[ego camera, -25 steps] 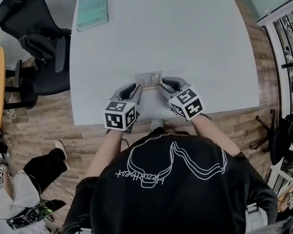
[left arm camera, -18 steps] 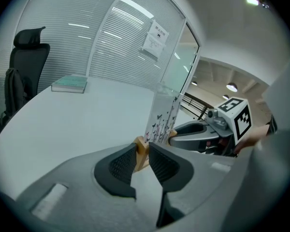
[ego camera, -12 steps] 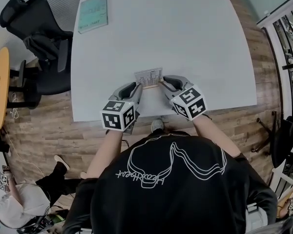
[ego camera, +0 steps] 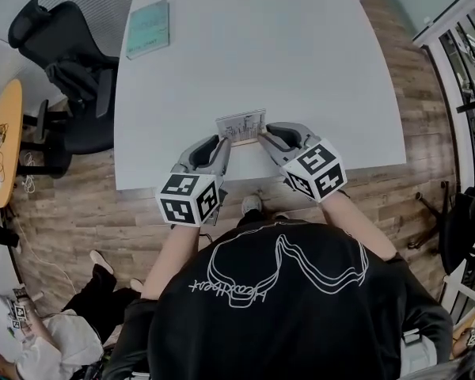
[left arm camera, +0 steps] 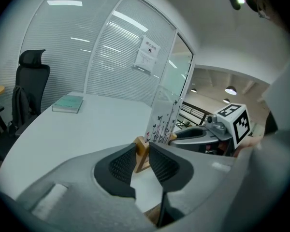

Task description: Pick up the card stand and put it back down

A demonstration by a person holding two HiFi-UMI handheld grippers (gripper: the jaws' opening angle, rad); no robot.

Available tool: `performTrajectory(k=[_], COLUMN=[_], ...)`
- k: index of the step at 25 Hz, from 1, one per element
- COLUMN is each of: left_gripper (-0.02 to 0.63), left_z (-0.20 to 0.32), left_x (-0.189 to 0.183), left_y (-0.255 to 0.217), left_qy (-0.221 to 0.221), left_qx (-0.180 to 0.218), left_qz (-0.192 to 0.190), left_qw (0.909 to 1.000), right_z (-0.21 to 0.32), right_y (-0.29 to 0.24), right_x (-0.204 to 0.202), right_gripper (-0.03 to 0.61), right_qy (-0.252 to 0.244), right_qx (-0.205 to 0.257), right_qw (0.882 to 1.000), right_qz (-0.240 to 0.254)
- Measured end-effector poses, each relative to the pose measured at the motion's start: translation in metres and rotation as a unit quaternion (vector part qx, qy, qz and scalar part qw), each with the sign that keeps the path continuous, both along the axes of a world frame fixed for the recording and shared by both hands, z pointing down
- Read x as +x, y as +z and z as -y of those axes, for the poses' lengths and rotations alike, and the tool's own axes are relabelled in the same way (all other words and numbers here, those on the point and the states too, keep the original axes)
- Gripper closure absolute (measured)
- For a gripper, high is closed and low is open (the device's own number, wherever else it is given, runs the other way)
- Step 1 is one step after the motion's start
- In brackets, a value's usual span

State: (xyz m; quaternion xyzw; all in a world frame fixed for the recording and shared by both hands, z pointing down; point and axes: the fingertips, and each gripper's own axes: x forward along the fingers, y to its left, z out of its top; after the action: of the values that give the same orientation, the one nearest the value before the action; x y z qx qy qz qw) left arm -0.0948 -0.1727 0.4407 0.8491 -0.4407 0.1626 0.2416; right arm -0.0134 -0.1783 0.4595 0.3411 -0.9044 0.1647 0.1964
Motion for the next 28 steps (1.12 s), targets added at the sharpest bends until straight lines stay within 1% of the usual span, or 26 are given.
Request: performTrajectory(k=[6, 13, 28], left_gripper=[0.526, 0.526, 0.526], left_z=[-0.018, -0.042, -0.076], left_x=[0.024, 0.044, 0.056], left_y=[-0.025, -0.037, -0.050], left_qy=[0.004, 0.000, -0.030], left_qx=[0.013, 0.028, 0.052], left_qz=[-0.003, -0.001, -0.004], left_qw=[0.9999, 0.9996, 0.9982], right_z=[-0.018, -0.038, -0.071], right_y=[-0.027, -0.041, -0.053], right_x=[0.024, 0.045, 0.058], right_gripper=[0.488, 0.489, 0.491], right_qy=[0.005, 0.017, -0.007], right_qx=[0.020, 0.039, 0.058], right_qw=[1.000, 0.999, 0.998], right_qz=[0.009, 0.031, 0.030])
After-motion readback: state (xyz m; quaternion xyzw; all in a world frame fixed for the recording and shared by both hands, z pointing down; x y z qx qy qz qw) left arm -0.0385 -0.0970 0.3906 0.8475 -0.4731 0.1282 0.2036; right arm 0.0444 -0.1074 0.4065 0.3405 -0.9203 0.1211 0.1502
